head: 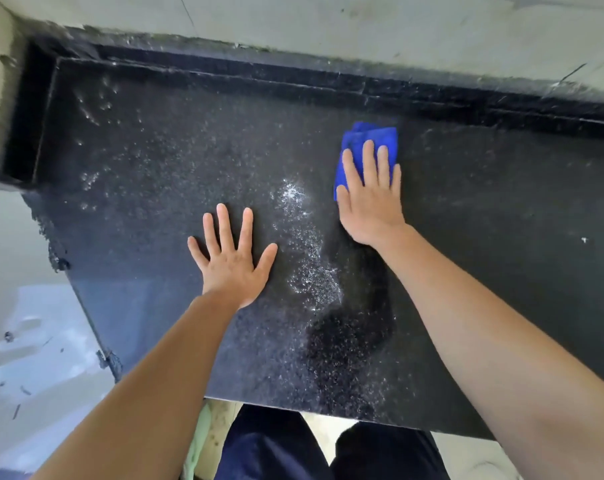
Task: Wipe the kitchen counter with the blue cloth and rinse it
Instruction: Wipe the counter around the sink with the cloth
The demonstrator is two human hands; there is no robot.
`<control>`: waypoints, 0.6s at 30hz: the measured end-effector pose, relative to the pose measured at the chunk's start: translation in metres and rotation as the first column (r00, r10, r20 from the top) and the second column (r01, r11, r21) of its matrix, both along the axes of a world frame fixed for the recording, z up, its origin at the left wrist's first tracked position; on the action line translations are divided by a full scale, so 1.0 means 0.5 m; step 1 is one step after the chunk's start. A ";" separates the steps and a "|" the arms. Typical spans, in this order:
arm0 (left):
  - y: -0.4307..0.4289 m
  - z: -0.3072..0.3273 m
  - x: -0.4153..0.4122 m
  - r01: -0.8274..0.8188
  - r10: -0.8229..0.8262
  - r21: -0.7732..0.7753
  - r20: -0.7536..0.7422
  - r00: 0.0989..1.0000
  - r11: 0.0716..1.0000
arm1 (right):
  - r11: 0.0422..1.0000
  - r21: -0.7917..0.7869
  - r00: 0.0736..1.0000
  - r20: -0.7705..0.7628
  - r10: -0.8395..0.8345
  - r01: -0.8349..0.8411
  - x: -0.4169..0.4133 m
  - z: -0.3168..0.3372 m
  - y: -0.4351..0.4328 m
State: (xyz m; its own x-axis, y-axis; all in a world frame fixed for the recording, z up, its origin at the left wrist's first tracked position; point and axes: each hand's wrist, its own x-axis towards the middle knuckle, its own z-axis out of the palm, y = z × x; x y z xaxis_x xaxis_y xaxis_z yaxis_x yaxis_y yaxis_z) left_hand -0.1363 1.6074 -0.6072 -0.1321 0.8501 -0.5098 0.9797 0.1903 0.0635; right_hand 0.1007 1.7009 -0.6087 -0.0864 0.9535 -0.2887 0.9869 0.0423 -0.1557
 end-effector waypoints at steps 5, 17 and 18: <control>0.000 -0.001 0.007 -0.028 0.028 0.009 0.001 1.000 1.000 | 0.878 -0.005 0.878 -0.042 0.477 -0.478 -0.039 0.004 -0.089; 0.003 0.000 0.005 -0.021 0.021 -0.011 -0.005 1.000 1.000 | 0.988 -0.019 0.988 0.032 0.153 -0.152 0.048 0.014 0.157; 0.003 -0.001 0.004 -0.021 0.021 -0.007 -0.004 1.000 1.000 | 0.983 0.002 0.983 0.026 0.181 -0.181 0.009 0.010 0.172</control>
State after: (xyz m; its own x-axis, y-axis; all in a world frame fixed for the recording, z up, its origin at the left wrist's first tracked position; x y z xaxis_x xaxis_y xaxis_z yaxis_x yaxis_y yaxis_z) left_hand -0.1342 1.6090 -0.6075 -0.1522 0.8435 -0.5152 0.9757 0.2115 0.0579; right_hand 0.1054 1.7870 -0.6038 -0.2500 0.9240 -0.2892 0.9666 0.2210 -0.1294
